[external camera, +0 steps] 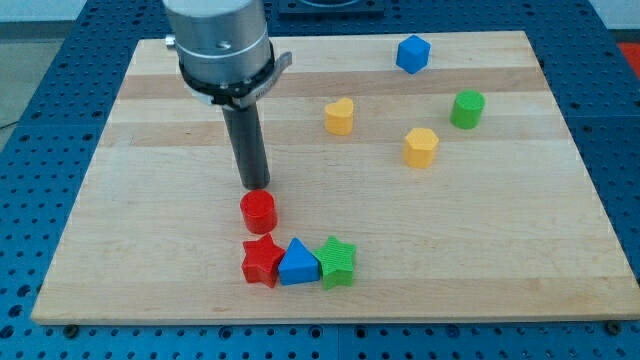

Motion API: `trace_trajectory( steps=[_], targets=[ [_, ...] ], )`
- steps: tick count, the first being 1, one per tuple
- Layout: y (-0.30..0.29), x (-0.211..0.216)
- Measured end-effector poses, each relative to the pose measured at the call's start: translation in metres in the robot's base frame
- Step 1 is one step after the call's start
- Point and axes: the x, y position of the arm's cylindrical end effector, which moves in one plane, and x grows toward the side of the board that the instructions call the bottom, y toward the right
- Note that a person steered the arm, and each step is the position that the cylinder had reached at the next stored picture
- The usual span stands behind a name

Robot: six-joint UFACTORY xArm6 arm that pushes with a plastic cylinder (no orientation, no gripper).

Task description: Move the yellow hexagon towards up

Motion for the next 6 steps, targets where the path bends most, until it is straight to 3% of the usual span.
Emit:
trace_trajectory(
  steps=[2,3,5,6],
  targets=[
    [0.003,0.017],
    [0.015,0.006],
    [0.145,0.001],
    [0.204,-0.028]
  ],
)
